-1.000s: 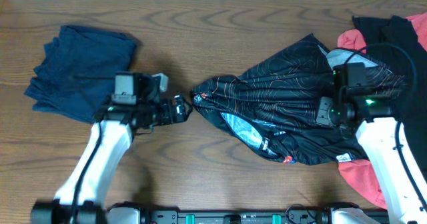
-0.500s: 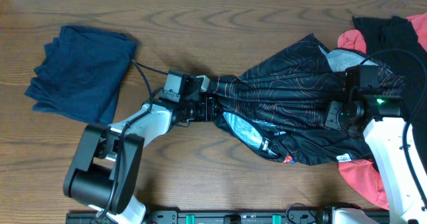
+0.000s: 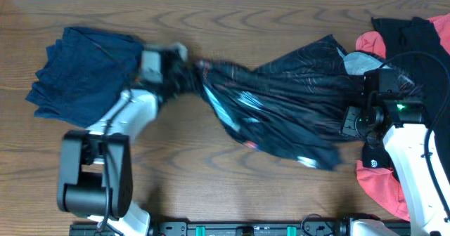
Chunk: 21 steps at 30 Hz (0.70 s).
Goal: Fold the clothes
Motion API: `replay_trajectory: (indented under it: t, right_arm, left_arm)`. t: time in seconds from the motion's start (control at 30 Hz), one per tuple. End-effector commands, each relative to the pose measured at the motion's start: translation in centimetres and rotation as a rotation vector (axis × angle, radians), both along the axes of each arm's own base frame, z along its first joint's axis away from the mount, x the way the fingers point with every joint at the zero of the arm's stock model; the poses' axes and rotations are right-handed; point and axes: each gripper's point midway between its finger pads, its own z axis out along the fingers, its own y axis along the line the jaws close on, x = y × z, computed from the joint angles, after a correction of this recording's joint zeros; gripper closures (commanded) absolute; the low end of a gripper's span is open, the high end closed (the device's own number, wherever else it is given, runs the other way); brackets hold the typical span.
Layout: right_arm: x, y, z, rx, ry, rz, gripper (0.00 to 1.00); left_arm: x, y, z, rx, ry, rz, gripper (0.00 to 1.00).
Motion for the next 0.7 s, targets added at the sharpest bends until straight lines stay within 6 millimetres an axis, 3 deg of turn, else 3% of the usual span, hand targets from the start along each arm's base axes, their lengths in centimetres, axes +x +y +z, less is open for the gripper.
replay_trajectory:
  t: [0.0,0.03,0.07,0.13,0.2,0.33,0.47,0.6,0.67]
  right_arm:
    - [0.3,-0.3,0.3,-0.004,-0.016,0.005,0.38]
    - [0.3,-0.3,0.3,-0.004,-0.018,0.005,0.38]
    - [0.3,-0.3,0.3,-0.004,-0.018,0.005,0.38]
    - [0.3,-0.3,0.3,-0.004,-0.018,0.002,0.38]
    - [0.3,-0.5,0.3,-0.004,-0.018,-0.002,0.38]
    - [0.3,-0.6,0.3,-0.004,-0.021,-0.009,0.37]
    - [0.5,-0.7,0.4,-0.004,-0.026,-0.010,0.37]
    - [0.5,-0.7,0.4,-0.004,-0.026,-0.010,0.36]
    - [0.5,-0.7,0.4,-0.004,-0.026,-0.010,0.36]
  left_arm:
    - [3.1,2.9,5.3,0.028,-0.114,0.065,0.94]
    - [3.3,3.5,5.7,0.035,-0.113,0.072,0.91]
    - [3.3,4.1,6.0,0.038,-0.100,0.083,0.75]
    - [2.8,5.1,5.7,0.041,-0.048,0.104,0.35]
    - [1.0,5.6,4.5,0.041,0.051,0.111,0.02]
    - [-6.0,4.8,1.0,0.057,0.383,0.084,0.02]
    - [-13.2,3.3,-0.6,0.088,0.672,0.028,0.02]
    - [-17.0,1.2,-1.4,0.122,0.794,-0.039,0.01]
    - [-17.6,0.0,-1.8,0.133,0.804,-0.049,0.15]
